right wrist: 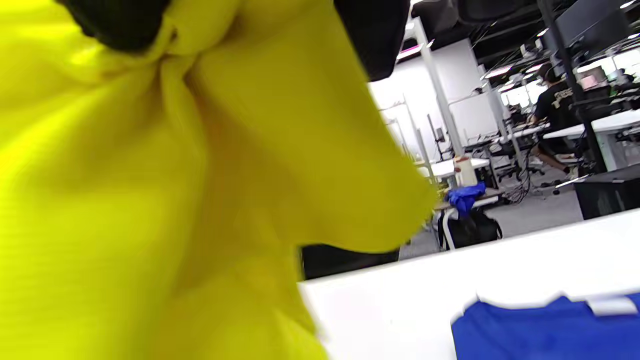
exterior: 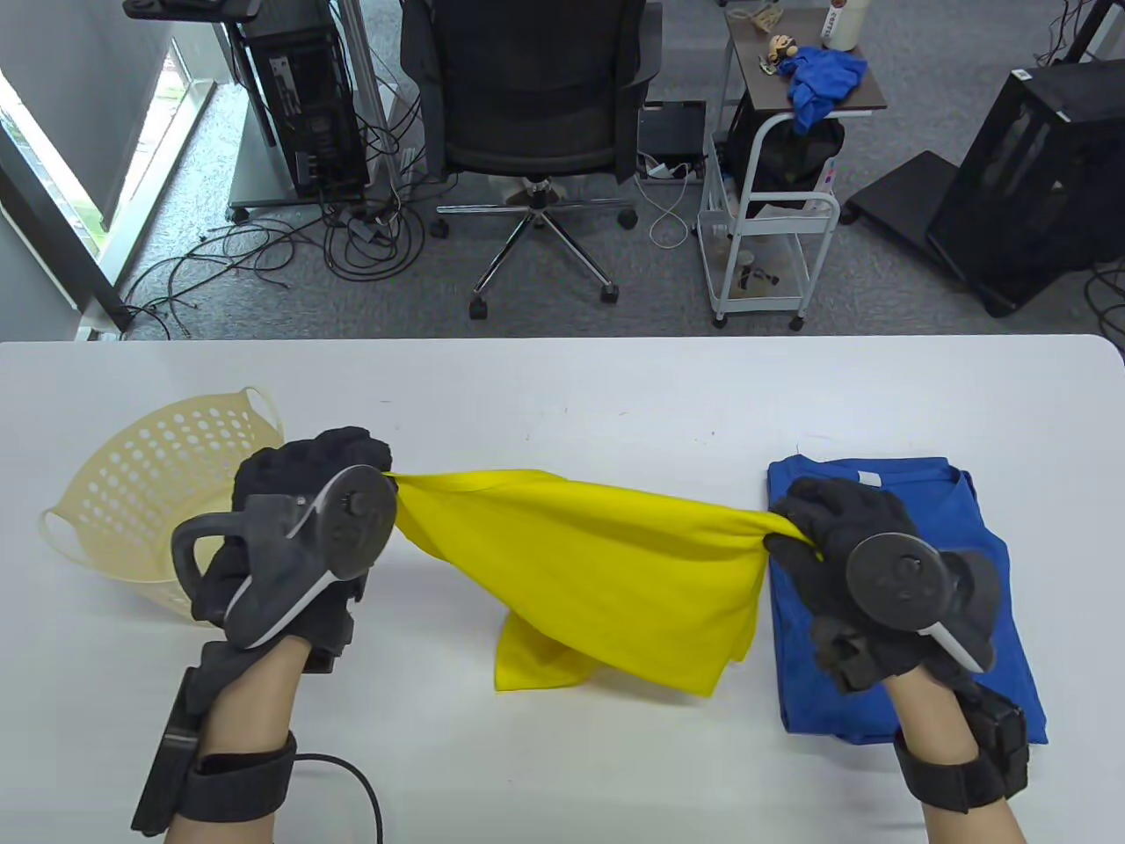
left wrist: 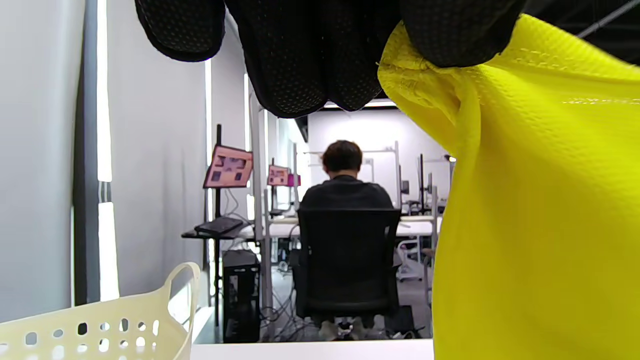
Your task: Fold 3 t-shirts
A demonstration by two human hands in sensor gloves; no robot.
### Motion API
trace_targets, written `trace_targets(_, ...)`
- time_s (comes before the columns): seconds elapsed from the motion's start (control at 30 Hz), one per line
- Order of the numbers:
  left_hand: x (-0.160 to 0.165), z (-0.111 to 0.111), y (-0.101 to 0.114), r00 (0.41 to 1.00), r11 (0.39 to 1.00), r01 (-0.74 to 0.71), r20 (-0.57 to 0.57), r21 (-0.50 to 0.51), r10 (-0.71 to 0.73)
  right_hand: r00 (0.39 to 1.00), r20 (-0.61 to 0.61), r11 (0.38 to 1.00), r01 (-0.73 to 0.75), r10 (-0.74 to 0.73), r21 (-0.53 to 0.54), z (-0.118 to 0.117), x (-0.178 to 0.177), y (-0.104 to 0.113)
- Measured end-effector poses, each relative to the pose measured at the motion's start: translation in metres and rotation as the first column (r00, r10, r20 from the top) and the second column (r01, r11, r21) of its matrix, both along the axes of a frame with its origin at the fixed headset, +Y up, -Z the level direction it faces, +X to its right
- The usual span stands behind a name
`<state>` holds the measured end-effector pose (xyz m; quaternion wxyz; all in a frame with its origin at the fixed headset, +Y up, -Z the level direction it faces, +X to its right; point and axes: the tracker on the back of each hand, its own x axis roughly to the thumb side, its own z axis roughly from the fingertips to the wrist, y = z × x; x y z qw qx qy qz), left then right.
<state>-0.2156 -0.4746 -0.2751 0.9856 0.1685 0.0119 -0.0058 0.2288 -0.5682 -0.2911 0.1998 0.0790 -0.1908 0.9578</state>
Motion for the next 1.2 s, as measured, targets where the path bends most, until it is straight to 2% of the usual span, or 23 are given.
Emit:
trace_targets(0.1,-0.004,-0.004,-0.008,1.000,1.000,-0.024,0.015,-0.016,0.025,0.995,0.040,0.995,-0.086,0.088,-0.054,-0.014,-0.010,-0.005)
trace_targets(0.23,0.004,-0.014,-0.029,0.999,0.996,0.039,0.012,-0.082,-0.038,0.974,0.094,0.973,-0.195,0.207,-0.124,-0.039,-0.027,-0.043)
trace_targets(0.3,0.008,-0.022,-0.037,0.998,0.991,0.067,-0.004,-0.118,-0.068,0.947,0.163,0.959,-0.260,0.276,-0.113,-0.048,-0.032,-0.058)
trace_targets(0.4,0.011,-0.031,-0.043,0.996,0.985,0.083,-0.026,-0.149,-0.088,0.927,0.201,0.949,-0.310,0.316,-0.060,-0.043,-0.040,-0.061)
trace_targets(0.5,0.013,-0.035,-0.047,0.993,0.982,0.105,-0.032,-0.157,-0.112,0.943,0.055,0.941,-0.323,0.329,-0.098,-0.029,-0.056,-0.071)
trace_targets(0.53,0.013,-0.036,-0.049,0.992,0.981,0.114,-0.044,-0.157,-0.122,0.923,-0.071,0.908,-0.385,0.378,-0.165,-0.025,-0.066,-0.081)
trace_targets(0.57,0.013,-0.036,-0.050,0.991,0.981,0.116,-0.051,-0.158,-0.126,0.906,-0.120,0.882,-0.423,0.407,-0.207,-0.023,-0.072,-0.089)
trace_targets(0.6,0.012,-0.036,-0.051,0.990,0.979,0.117,-0.062,-0.168,-0.129,0.872,-0.192,0.829,-0.488,0.450,-0.273,-0.018,-0.082,-0.103)
trace_targets(0.63,0.011,-0.036,-0.052,0.989,0.977,0.119,-0.071,-0.175,-0.133,0.854,-0.230,0.804,-0.518,0.467,-0.291,-0.016,-0.087,-0.109)
trace_targets(0.7,0.009,-0.033,-0.052,0.986,0.976,0.126,-0.087,-0.176,-0.143,0.797,-0.283,0.737,-0.602,0.534,-0.306,-0.008,-0.103,-0.137)
trace_targets(0.73,0.008,-0.031,-0.051,0.985,0.976,0.126,-0.091,-0.175,-0.144,0.782,-0.293,0.719,-0.622,0.551,-0.310,-0.008,-0.105,-0.141)
trace_targets(0.77,0.006,-0.028,-0.050,0.986,0.977,0.120,-0.097,-0.175,-0.138,0.746,-0.321,0.666,-0.665,0.583,-0.337,-0.007,-0.109,-0.151)
trace_targets(0.8,0.003,-0.025,-0.050,0.986,0.978,0.110,-0.101,-0.176,-0.129,0.723,-0.318,0.630,-0.691,0.614,-0.355,-0.007,-0.112,-0.159)
trace_targets(0.83,0.001,-0.023,-0.050,0.987,0.978,0.106,-0.101,-0.177,-0.125,0.707,-0.299,0.620,-0.707,0.641,-0.341,-0.008,-0.114,-0.163)
trace_targets(0.9,-0.003,-0.018,-0.050,0.987,0.978,0.102,-0.107,-0.180,-0.122,0.704,-0.227,0.639,-0.707,0.673,-0.302,-0.011,-0.114,-0.167)
trace_targets(1.0,-0.011,-0.012,-0.052,0.986,0.978,0.101,-0.111,-0.183,-0.123,0.737,-0.180,0.672,-0.671,0.652,-0.313,-0.017,-0.117,-0.171)
trace_targets(1.03,-0.013,-0.010,-0.054,0.986,0.977,0.101,-0.115,-0.187,-0.124,0.721,-0.188,0.657,-0.688,0.667,-0.308,-0.018,-0.120,-0.172)
trace_targets(1.07,-0.014,-0.008,-0.055,0.986,0.977,0.100,-0.114,-0.188,-0.122,0.713,-0.180,0.650,-0.696,0.678,-0.305,-0.019,-0.122,-0.171)
trace_targets(1.13,-0.017,-0.005,-0.057,0.987,0.978,0.094,-0.113,-0.187,-0.117,0.729,-0.132,0.683,-0.679,0.672,-0.269,-0.020,-0.124,-0.168)
trace_targets(1.2,-0.021,-0.001,-0.055,0.987,0.979,0.089,-0.118,-0.181,-0.112,0.731,-0.120,0.689,-0.676,0.671,-0.264,-0.019,-0.124,-0.160)
